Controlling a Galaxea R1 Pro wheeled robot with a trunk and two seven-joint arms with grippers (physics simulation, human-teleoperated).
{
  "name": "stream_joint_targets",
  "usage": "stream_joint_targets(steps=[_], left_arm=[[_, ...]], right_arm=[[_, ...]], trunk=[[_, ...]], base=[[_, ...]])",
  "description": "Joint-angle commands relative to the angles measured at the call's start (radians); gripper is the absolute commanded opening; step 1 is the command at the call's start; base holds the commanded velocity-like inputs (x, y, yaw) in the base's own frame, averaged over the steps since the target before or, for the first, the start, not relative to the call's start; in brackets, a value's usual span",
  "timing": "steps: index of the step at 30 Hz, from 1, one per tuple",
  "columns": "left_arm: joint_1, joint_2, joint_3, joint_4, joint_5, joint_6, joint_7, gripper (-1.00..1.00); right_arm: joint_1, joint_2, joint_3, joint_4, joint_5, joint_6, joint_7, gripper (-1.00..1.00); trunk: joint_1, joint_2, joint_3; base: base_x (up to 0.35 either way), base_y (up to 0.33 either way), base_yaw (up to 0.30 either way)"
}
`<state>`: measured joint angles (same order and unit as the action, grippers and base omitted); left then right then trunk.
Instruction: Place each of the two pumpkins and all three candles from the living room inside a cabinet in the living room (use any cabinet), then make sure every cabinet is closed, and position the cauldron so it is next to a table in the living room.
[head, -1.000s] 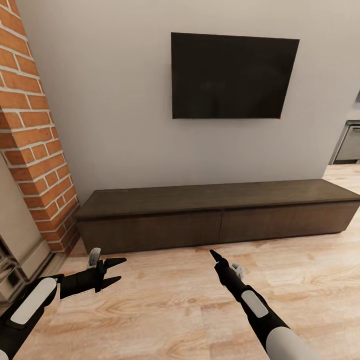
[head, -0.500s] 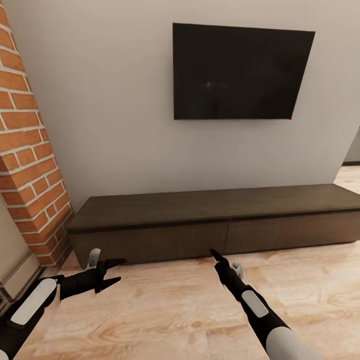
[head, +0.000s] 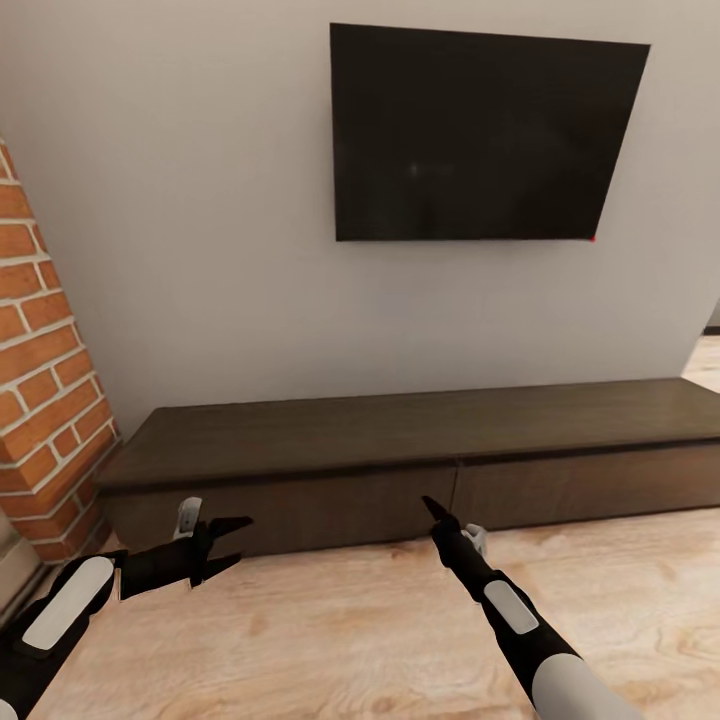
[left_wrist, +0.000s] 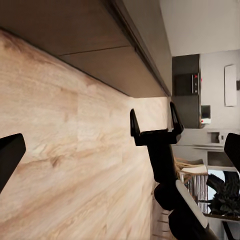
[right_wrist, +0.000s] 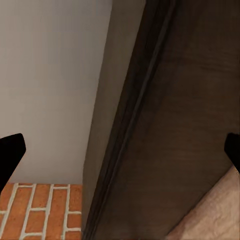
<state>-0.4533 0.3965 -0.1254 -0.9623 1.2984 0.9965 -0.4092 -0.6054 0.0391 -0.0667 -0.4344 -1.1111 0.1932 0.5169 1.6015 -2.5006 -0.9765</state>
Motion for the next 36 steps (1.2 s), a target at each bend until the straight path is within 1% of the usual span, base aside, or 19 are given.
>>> stream_joint_targets(steps=[1, 7, 18, 26, 30, 36], left_arm=[[-0.001, 0.001, -0.002, 0.000, -0.005, 0.000, -0.008, 1.00], [-0.001, 0.001, -0.002, 0.000, -0.005, 0.001, -0.008, 1.00], [-0.001, 0.001, -0.002, 0.002, -0.005, 0.001, -0.008, 1.00], [-0.001, 0.002, -0.001, 0.003, -0.005, 0.001, -0.008, 1.00], [-0.001, 0.002, -0.001, 0.004, -0.005, 0.001, -0.012, 1.00], [-0.001, 0.002, -0.002, 0.004, -0.004, 0.001, -0.015, 1.00]], right_arm=[[-0.001, 0.001, -0.007, 0.000, -0.006, 0.011, 0.003, 1.00], [-0.001, 0.001, -0.007, 0.000, -0.007, 0.010, 0.003, 1.00], [-0.001, 0.001, -0.008, 0.001, -0.007, 0.010, 0.003, 1.00], [-0.001, 0.001, -0.009, 0.002, -0.008, 0.008, 0.007, 1.00], [-0.001, 0.001, -0.010, 0.002, -0.019, 0.008, 0.031, 1.00], [-0.001, 0.001, -0.009, 0.002, -0.029, 0.009, 0.041, 1.00]], trunk=[[0.000, 0.000, -0.001], [0.000, 0.000, -0.001], [0.000, 0.000, -0.001], [0.000, 0.000, -0.001], [0.000, 0.000, -0.001], [0.003, -0.002, -0.024]], base=[[0.299, -0.126, 0.000], [0.302, -0.099, 0.000], [0.292, -0.011, 0.000], [0.036, 0.000, 0.000], [0.002, 0.000, 0.000], [0.000, 0.000, 0.000]])
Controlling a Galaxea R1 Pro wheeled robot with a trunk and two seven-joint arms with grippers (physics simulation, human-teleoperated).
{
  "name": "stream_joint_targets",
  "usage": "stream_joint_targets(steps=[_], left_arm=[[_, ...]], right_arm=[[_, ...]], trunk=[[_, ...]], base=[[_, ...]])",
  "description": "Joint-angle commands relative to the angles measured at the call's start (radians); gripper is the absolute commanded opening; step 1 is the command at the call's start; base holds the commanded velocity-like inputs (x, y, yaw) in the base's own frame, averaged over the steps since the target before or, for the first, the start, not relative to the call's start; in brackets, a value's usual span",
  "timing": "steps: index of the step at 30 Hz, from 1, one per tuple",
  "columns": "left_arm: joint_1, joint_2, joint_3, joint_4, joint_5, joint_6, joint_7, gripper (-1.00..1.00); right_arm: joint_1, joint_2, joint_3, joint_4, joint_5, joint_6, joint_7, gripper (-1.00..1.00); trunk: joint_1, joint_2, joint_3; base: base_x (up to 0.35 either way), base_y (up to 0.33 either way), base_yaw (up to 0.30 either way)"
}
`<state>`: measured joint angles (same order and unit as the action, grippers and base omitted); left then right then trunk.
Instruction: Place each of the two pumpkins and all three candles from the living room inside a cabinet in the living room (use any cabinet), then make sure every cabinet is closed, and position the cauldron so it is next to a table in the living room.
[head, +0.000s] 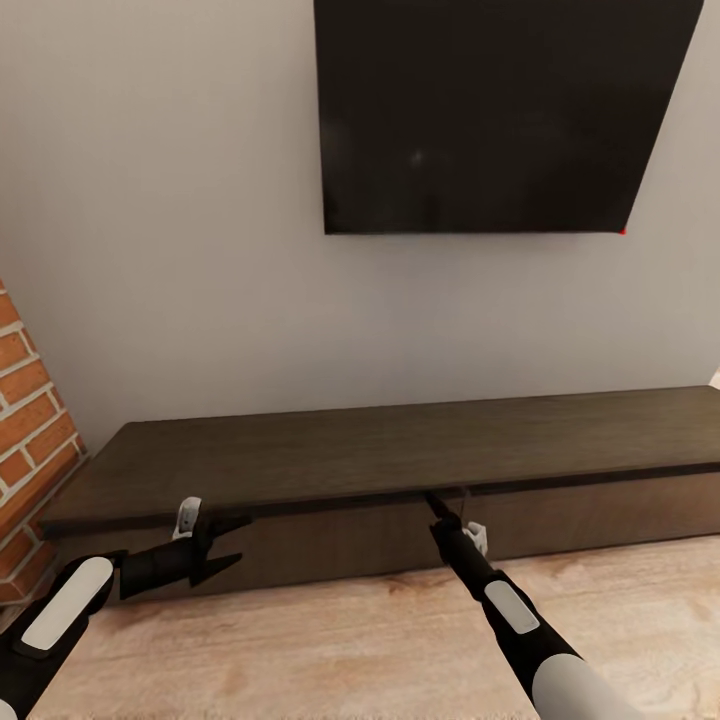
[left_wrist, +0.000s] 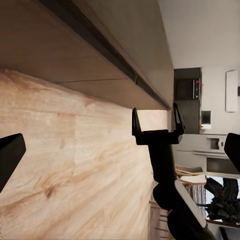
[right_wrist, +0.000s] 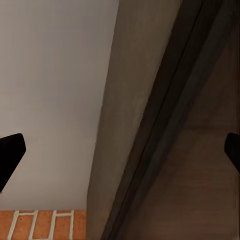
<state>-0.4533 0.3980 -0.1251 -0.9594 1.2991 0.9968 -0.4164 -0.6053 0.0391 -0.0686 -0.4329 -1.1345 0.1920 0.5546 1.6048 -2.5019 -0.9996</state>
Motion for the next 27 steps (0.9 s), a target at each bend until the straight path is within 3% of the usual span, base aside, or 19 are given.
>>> stream_joint_targets(steps=[1, 27], left_arm=[[-0.001, 0.001, -0.002, 0.001, -0.004, 0.000, -0.008, 1.00], [-0.001, -0.004, -0.002, 0.000, -0.004, 0.000, -0.009, 1.00]], right_arm=[[-0.001, 0.001, -0.007, 0.000, -0.006, 0.011, 0.004, 1.00], [-0.001, 0.001, -0.007, 0.000, -0.028, 0.024, 0.067, 1.00]], trunk=[[0.000, -0.001, -0.005], [0.012, -0.007, -0.105]], base=[[0.000, 0.000, 0.000], [0.000, 0.000, 0.000]])
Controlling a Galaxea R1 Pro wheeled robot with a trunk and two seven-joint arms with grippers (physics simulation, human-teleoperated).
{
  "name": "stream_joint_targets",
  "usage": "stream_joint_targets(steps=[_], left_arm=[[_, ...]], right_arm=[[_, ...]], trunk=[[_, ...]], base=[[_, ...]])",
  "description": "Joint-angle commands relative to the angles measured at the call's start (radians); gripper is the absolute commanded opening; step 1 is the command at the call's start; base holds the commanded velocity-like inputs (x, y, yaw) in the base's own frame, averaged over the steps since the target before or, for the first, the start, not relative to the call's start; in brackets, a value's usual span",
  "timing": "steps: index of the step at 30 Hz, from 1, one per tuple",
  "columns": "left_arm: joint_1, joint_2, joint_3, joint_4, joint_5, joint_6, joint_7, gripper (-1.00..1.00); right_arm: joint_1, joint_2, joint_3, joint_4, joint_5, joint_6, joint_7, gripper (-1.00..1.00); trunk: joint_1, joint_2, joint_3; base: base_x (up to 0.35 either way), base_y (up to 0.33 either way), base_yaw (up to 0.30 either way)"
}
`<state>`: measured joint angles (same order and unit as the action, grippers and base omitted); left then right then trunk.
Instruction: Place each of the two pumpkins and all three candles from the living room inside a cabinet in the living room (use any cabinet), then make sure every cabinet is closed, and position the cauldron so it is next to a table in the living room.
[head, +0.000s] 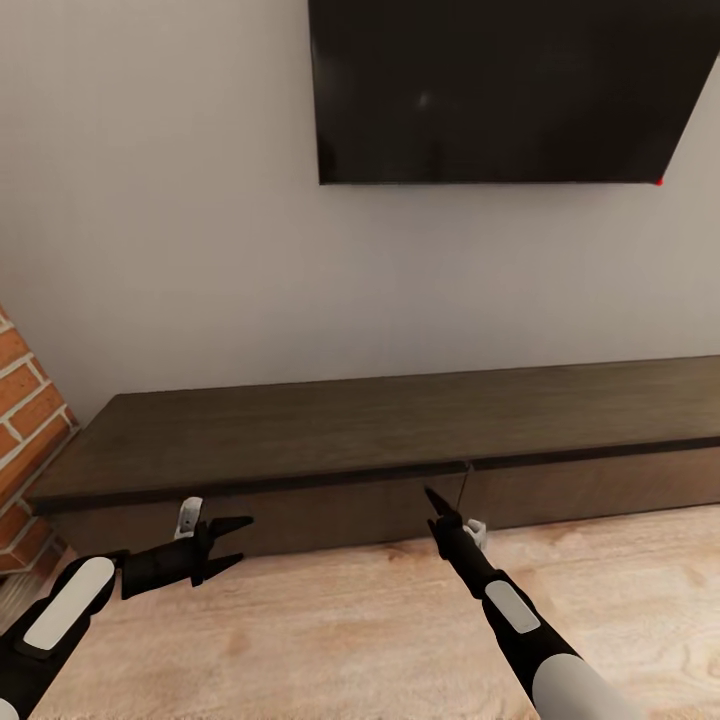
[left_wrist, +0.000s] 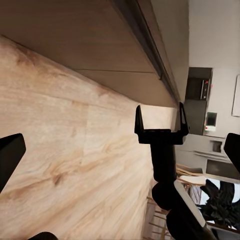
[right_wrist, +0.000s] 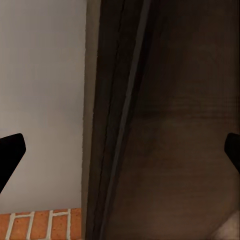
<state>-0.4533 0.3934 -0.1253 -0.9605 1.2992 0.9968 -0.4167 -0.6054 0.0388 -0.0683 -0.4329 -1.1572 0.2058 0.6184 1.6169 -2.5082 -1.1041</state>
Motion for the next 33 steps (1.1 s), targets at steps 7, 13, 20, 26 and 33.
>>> stream_joint_targets(steps=[7, 13, 20, 26, 33], left_arm=[[-0.001, 0.003, -0.002, -0.003, -0.004, 0.000, -0.008, 1.00], [-0.001, 0.004, -0.003, -0.008, -0.005, 0.000, -0.036, 1.00], [-0.001, 0.005, -0.005, -0.006, -0.006, 0.000, -0.054, 1.00], [-0.001, 0.004, -0.005, -0.007, -0.006, 0.000, -0.056, 1.00], [-0.001, 0.005, -0.005, -0.006, -0.006, 0.000, -0.056, 1.00]], right_arm=[[-0.001, 0.001, -0.007, 0.001, -0.004, 0.010, 0.006, 1.00], [-0.001, 0.001, -0.007, 0.000, -0.004, 0.010, 0.006, 1.00], [-0.001, 0.001, -0.006, 0.000, -0.004, 0.010, 0.006, 1.00], [-0.001, 0.001, -0.006, 0.000, -0.004, 0.010, 0.007, 1.00], [-0.001, 0.001, -0.006, 0.001, -0.004, 0.009, 0.007, 1.00]], trunk=[[0.003, -0.002, -0.028], [0.003, -0.002, -0.032], [0.003, -0.002, -0.032], [0.003, -0.002, -0.032], [0.003, -0.002, -0.032]], base=[[0.000, 0.000, 0.000], [0.000, 0.000, 0.000], [0.107, 0.000, 0.000], [0.142, 0.000, 0.000], [0.139, -0.009, 0.000]])
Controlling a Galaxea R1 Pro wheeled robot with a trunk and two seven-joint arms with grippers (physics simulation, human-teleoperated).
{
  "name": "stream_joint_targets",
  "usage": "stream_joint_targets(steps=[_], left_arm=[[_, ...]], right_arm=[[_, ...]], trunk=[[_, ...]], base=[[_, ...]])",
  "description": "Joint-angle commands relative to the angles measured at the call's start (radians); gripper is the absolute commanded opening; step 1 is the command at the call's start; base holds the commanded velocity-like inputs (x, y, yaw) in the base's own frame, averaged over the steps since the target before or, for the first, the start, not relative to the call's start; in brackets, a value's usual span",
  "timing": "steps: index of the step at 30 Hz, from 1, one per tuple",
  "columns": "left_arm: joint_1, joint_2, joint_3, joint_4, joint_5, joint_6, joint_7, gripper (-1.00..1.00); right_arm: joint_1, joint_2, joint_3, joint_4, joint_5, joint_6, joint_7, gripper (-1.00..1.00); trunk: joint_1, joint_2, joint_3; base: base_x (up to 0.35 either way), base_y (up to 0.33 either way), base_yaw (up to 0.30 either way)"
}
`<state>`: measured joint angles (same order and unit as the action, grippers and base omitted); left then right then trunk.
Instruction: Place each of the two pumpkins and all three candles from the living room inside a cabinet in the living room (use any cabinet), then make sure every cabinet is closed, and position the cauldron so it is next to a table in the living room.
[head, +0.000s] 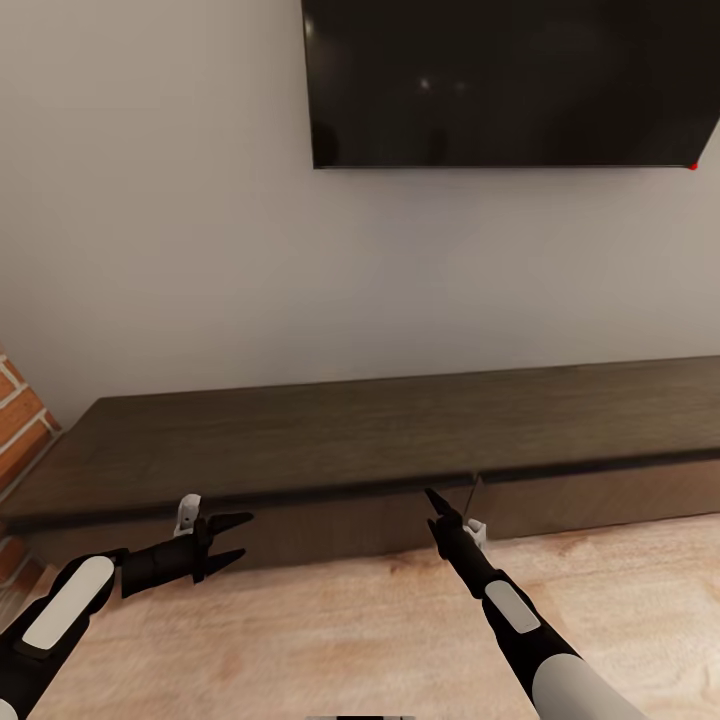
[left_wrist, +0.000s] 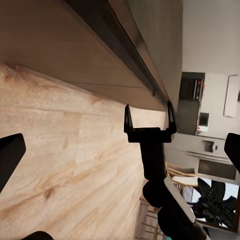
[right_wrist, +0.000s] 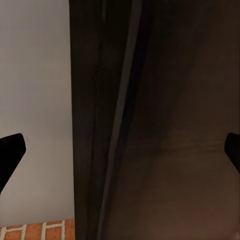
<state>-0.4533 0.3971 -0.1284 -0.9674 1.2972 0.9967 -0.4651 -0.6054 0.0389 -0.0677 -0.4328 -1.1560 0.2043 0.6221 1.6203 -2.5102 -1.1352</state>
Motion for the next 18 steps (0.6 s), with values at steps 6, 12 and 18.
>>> stream_joint_targets(steps=[6, 12, 18], left_arm=[[-0.001, 0.001, -0.002, 0.003, -0.004, 0.000, -0.007, 1.00], [-0.001, 0.000, -0.002, 0.004, -0.004, 0.000, -0.007, 1.00], [-0.001, 0.001, -0.002, 0.005, -0.004, 0.000, -0.007, 1.00]], right_arm=[[-0.001, 0.001, -0.007, 0.001, -0.005, 0.010, 0.002, 1.00], [-0.001, 0.001, -0.008, 0.002, -0.005, 0.010, 0.002, 1.00], [-0.001, 0.001, -0.007, 0.002, -0.005, 0.009, 0.002, 1.00]], trunk=[[0.000, 0.000, -0.001], [0.000, 0.000, -0.001], [0.000, 0.000, -0.001]], base=[[0.073, -0.048, 0.000], [0.007, -0.005, 0.000], [0.030, 0.000, 0.000]])
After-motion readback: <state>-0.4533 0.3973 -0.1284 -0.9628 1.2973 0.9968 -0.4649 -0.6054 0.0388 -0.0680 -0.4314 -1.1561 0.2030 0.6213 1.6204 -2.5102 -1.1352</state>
